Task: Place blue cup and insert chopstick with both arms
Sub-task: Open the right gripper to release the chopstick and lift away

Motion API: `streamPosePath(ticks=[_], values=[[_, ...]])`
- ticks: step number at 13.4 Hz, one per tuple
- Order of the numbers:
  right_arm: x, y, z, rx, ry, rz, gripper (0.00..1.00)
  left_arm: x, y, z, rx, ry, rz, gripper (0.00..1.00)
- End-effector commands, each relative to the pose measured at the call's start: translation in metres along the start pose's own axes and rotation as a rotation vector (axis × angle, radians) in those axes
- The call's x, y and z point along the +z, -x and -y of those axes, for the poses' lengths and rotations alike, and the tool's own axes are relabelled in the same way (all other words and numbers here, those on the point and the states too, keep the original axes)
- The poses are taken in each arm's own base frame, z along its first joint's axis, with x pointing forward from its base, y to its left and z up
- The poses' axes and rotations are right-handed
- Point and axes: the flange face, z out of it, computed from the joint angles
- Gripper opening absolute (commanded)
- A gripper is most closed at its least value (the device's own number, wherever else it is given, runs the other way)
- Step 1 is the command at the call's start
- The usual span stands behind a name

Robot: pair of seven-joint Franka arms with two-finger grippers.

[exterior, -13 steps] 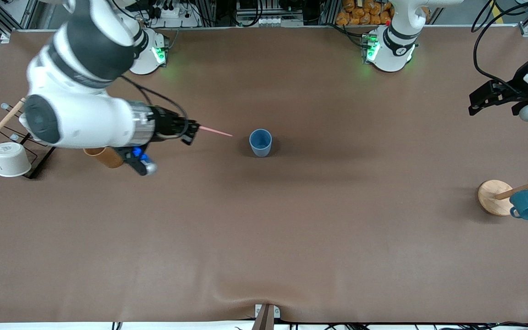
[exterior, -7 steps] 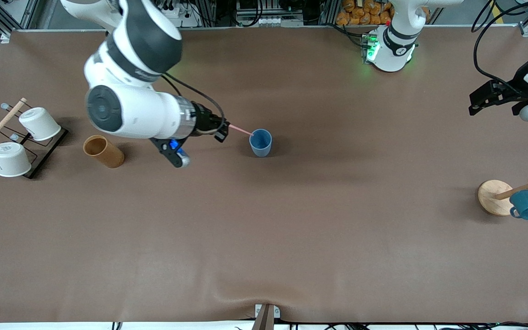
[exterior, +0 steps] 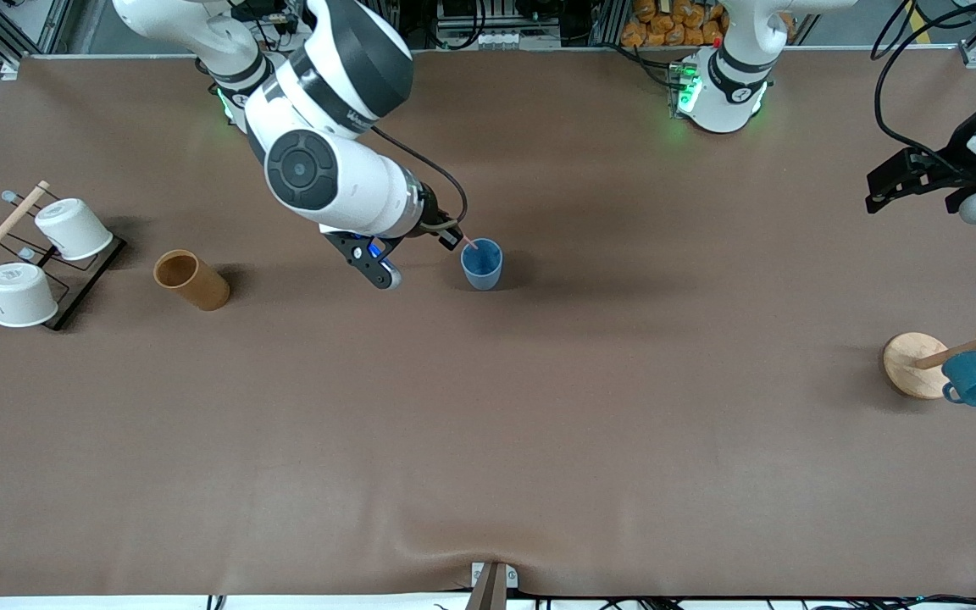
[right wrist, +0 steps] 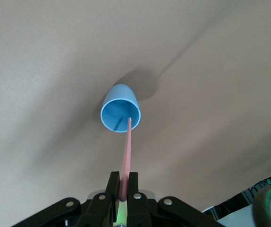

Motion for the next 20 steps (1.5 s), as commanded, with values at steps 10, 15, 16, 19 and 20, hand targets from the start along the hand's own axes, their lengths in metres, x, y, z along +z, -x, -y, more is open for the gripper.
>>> streamPosePath(ticks=[10, 15, 16, 19, 20], values=[[0.046, 0.013, 0.011, 0.096, -0.008, -0.064, 0.89, -0.006, 0.003, -0.004, 0.003, 0.016, -0.005, 1.00], [0.046, 0.011, 0.012, 0.134, 0.002, -0.111, 1.00, -0.006, 0.002, -0.005, 0.004, 0.013, -0.007, 1.00], [0.033, 0.006, 0.010, 0.138, -0.014, -0.110, 1.00, -0.006, 0.002, -0.005, 0.004, 0.013, -0.007, 1.00], [-0.012, -0.021, -0.007, 0.190, 0.039, -0.083, 1.00, -0.006, 0.002, -0.005, 0.004, 0.013, -0.007, 1.00], [-0.023, -0.025, -0.011, 0.189, 0.056, -0.082, 1.00, -0.005, 0.002, -0.005, 0.004, 0.013, -0.004, 1.00]])
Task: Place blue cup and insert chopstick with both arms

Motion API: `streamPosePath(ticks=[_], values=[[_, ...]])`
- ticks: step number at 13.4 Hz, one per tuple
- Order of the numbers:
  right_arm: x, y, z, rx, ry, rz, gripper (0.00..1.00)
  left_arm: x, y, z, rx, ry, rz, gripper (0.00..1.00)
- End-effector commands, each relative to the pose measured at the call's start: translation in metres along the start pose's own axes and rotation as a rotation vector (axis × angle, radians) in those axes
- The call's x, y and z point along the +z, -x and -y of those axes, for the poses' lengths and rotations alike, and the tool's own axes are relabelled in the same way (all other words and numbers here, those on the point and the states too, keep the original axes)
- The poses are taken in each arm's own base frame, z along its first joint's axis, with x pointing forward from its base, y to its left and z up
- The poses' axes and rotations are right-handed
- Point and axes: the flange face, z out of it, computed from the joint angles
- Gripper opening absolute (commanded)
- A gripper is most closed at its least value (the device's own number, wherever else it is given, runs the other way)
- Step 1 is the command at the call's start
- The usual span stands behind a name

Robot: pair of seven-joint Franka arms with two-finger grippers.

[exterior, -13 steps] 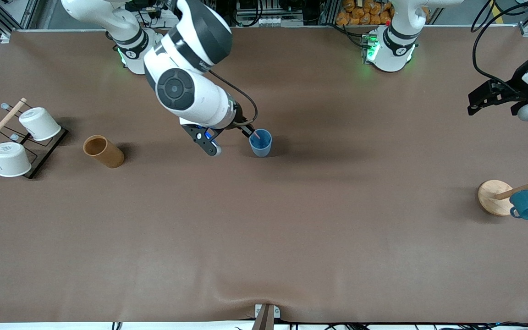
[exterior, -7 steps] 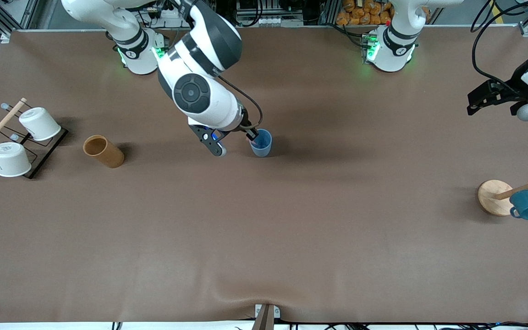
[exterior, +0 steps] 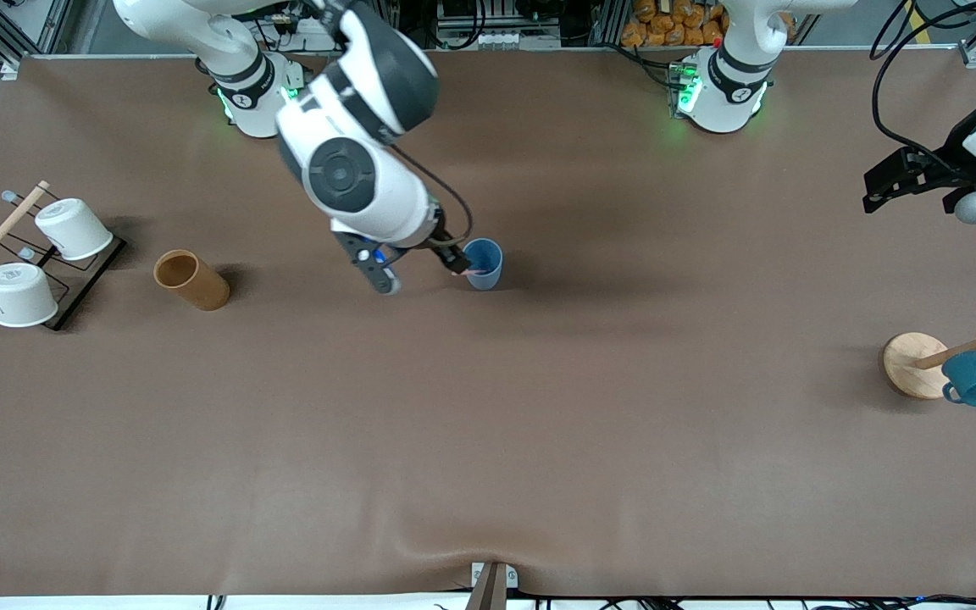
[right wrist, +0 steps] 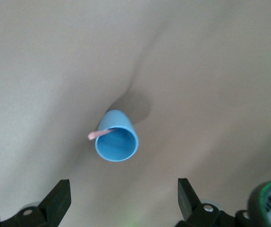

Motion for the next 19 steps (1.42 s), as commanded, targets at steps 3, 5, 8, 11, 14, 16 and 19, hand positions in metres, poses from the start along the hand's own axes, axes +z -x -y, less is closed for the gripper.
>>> streamPosePath(ticks=[3, 5, 8, 11, 14, 16, 19], values=[[-0.059, -0.015, -0.014, -0.032, -0.015, -0.027, 1.00, -0.003, 0.001, -0.003, -0.001, 0.013, -0.001, 1.00], [-0.078, -0.015, -0.023, -0.236, 0.012, -0.068, 1.00, -0.003, 0.001, -0.002, -0.001, 0.016, 0.001, 1.00], [-0.111, -0.046, -0.034, -0.394, -0.014, -0.063, 1.00, -0.003, 0.000, -0.002, -0.001, 0.015, 0.001, 1.00], [-0.141, -0.082, -0.057, -0.583, -0.015, -0.072, 1.00, -0.002, 0.001, -0.002, -0.001, 0.016, 0.004, 1.00], [-0.159, -0.133, -0.073, -0.646, -0.014, -0.087, 1.00, -0.003, 0.001, -0.003, 0.001, 0.016, 0.002, 1.00], [-0.174, -0.166, -0.089, -0.781, 0.030, -0.143, 1.00, -0.002, 0.000, -0.003, 0.001, 0.016, 0.004, 1.00], [-0.206, -0.229, -0.120, -0.847, 0.000, -0.175, 1.00, -0.002, 0.000, -0.003, 0.003, 0.016, 0.004, 1.00]])
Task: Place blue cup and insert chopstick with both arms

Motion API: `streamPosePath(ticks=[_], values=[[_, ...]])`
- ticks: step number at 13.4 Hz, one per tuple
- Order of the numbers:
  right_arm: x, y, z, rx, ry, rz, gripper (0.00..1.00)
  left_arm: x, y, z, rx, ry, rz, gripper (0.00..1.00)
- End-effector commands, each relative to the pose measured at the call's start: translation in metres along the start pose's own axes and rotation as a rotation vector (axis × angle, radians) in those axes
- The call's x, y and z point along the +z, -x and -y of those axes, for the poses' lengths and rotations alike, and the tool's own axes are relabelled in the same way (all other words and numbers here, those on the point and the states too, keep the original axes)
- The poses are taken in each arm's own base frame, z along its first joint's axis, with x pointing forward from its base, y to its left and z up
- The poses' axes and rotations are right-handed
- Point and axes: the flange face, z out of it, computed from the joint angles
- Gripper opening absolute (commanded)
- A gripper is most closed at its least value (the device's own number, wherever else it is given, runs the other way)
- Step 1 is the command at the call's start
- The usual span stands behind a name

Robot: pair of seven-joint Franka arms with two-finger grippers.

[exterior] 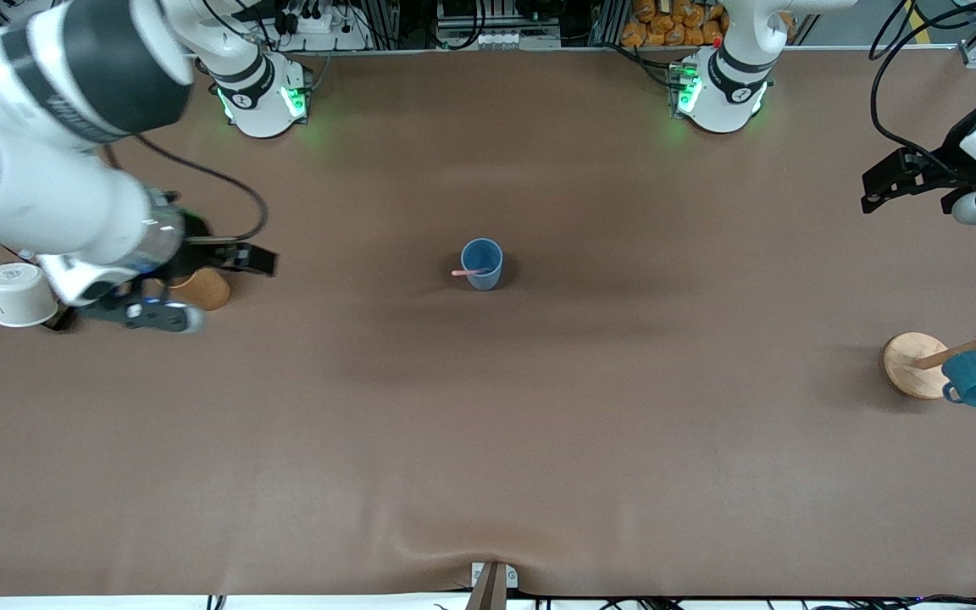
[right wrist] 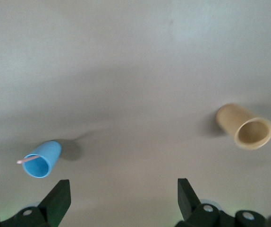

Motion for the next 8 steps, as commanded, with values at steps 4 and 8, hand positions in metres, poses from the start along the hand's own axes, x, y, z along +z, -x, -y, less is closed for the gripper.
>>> streamPosePath(ticks=[4, 8], values=[[-0.032, -0.017, -0.080, 0.027, 0.132, -0.088, 1.00, -0.003, 0.001, -0.002, -0.001, 0.016, 0.002, 1.00], [-0.040, -0.022, -0.106, 0.066, 0.146, -0.103, 1.00, -0.003, -0.001, -0.001, -0.002, 0.015, -0.008, 1.00]])
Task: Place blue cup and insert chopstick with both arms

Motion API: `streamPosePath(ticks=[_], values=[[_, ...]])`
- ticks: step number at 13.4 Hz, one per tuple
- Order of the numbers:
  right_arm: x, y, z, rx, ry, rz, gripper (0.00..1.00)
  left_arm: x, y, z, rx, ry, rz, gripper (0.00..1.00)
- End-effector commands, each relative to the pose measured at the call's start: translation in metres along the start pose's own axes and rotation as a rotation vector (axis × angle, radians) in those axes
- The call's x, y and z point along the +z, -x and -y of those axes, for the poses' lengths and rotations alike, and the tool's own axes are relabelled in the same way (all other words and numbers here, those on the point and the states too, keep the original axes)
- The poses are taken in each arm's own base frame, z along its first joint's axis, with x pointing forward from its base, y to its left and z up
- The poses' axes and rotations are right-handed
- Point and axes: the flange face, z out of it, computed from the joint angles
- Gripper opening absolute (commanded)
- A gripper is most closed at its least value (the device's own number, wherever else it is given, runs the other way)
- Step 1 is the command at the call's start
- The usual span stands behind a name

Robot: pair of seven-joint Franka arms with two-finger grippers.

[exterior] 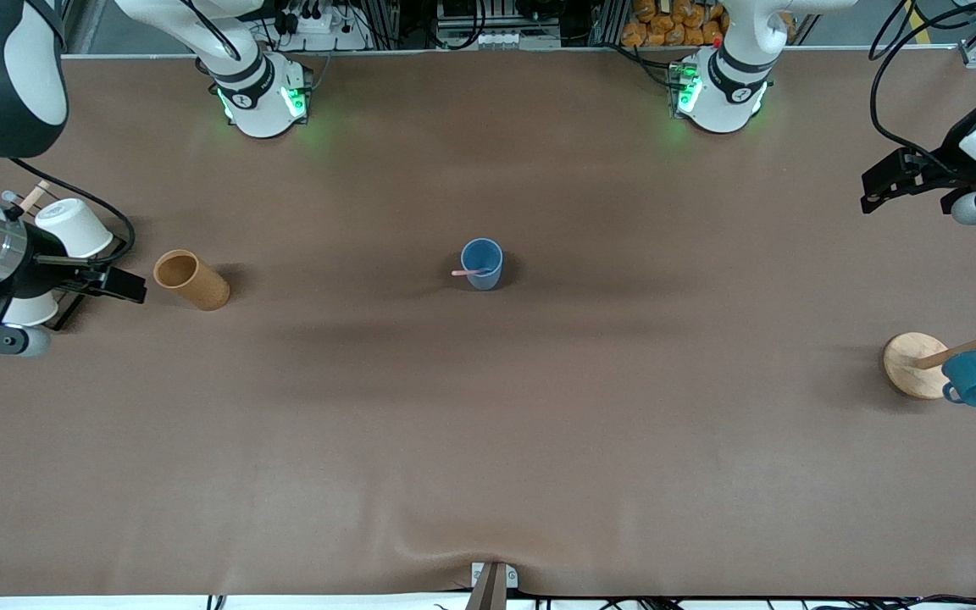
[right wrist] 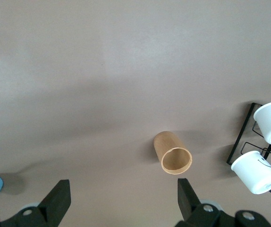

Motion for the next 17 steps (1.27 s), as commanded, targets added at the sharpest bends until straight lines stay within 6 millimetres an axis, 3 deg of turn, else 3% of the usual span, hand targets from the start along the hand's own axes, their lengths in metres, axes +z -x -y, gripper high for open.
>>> streamPosePath(ticks=[1, 4, 6, 7, 9, 11, 17], values=[[-0.009, 0.001, -0.013, 0.015, 0.015, -0.017, 1.00, -0.003, -0.001, -0.001, -0.002, 0.015, -0.007, 1.00], [-0.025, 0.006, -0.064, -0.050, -0.096, -0.020, 1.00, -0.003, -0.001, -0.001, -0.001, 0.013, -0.007, 1.00], [-0.025, 0.019, -0.086, -0.026, -0.125, -0.008, 1.00, -0.004, -0.001, -0.001, -0.001, 0.015, -0.012, 1.00], [-0.025, 0.032, -0.094, -0.013, -0.136, -0.014, 1.00, -0.004, -0.001, -0.001, -0.001, 0.015, -0.012, 1.00], [-0.016, 0.076, -0.106, 0.007, -0.164, -0.062, 1.00, -0.004, -0.001, -0.001, -0.001, 0.015, -0.012, 1.00], [0.004, 0.115, -0.108, 0.012, -0.171, -0.109, 1.00, -0.005, -0.001, -0.001, -0.001, 0.015, -0.013, 1.00], [-0.033, 0.076, -0.111, 0.008, -0.112, -0.123, 1.00, -0.010, 0.002, -0.002, -0.001, 0.019, -0.022, 1.00]])
